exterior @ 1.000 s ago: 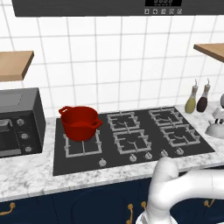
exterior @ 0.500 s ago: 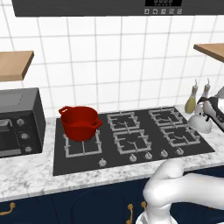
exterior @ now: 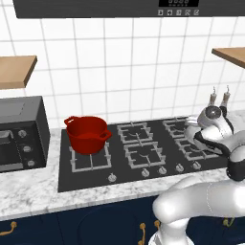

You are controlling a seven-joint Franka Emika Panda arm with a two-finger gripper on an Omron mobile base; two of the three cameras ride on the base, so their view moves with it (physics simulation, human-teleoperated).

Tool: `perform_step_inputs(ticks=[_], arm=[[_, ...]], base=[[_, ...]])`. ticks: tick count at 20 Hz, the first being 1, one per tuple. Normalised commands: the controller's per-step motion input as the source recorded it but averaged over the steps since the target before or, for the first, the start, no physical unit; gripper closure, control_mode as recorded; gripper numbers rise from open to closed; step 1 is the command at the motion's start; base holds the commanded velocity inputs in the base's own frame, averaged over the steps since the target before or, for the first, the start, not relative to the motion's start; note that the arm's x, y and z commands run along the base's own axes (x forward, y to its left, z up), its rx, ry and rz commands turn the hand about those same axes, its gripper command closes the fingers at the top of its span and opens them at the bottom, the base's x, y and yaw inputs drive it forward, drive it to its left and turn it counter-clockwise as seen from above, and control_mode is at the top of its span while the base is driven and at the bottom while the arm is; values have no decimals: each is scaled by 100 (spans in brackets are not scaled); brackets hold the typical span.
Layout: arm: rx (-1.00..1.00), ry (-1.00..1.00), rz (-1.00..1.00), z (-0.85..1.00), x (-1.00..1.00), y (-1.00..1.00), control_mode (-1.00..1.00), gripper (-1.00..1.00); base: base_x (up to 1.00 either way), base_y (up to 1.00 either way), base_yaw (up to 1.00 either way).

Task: Pick the kettle from the counter and place it on a stove burner. Then turn the burner on.

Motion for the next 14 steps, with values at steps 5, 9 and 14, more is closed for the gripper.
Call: perform_step_inputs(ticks=[5,9,14], arm=[[-6,1,-1,-9,7,16,-100,100],[-6,4,0,-27,8,-8,-100,100],[-1,1,0,-9,6,-26,-100,100]], base=[[0,0,0],[0,0,0],[0,0,0]])
